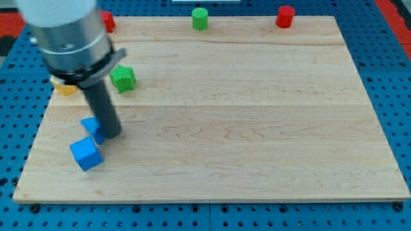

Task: Place the blue triangle vertically below the yellow hexagon

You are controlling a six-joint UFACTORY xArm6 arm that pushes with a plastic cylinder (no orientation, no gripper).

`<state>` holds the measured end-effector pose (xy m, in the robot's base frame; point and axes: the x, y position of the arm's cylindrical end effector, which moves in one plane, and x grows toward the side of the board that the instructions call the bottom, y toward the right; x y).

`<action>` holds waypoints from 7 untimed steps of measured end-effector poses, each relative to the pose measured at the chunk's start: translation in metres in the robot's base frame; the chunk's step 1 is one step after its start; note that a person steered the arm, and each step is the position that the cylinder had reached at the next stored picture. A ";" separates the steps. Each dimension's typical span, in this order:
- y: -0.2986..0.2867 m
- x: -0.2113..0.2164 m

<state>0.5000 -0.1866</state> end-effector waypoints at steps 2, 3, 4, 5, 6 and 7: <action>-0.012 0.030; -0.044 0.032; -0.049 0.032; -0.052 0.003; -0.053 -0.037; -0.051 -0.017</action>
